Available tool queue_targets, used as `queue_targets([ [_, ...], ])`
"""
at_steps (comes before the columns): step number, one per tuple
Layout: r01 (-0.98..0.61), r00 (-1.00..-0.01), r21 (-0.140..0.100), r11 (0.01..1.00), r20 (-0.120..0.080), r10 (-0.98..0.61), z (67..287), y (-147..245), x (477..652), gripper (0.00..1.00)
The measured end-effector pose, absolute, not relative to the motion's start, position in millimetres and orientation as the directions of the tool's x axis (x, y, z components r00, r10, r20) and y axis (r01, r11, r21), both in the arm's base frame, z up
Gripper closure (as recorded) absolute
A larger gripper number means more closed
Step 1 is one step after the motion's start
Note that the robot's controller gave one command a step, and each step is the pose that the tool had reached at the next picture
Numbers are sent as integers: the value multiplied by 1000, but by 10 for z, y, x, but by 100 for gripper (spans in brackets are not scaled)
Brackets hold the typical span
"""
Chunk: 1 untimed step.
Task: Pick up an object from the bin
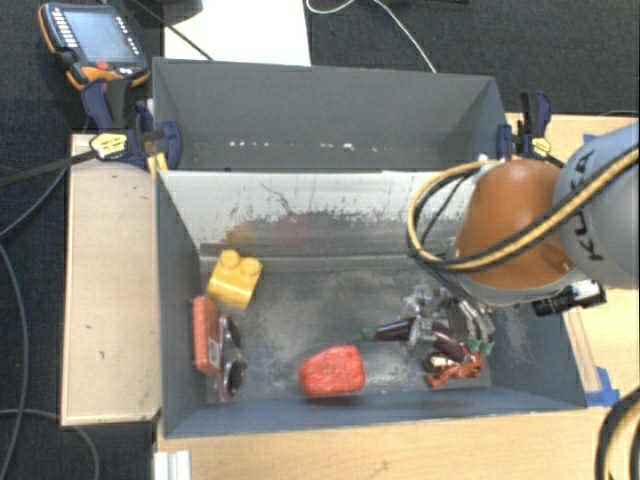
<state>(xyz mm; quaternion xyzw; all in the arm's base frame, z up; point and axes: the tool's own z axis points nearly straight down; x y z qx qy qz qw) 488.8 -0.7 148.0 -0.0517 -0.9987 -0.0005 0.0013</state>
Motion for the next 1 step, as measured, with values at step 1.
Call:
queue_targets([
  [1, 41, -999, 1, 999, 1, 41, 2541, -7, 4943, 100],
])
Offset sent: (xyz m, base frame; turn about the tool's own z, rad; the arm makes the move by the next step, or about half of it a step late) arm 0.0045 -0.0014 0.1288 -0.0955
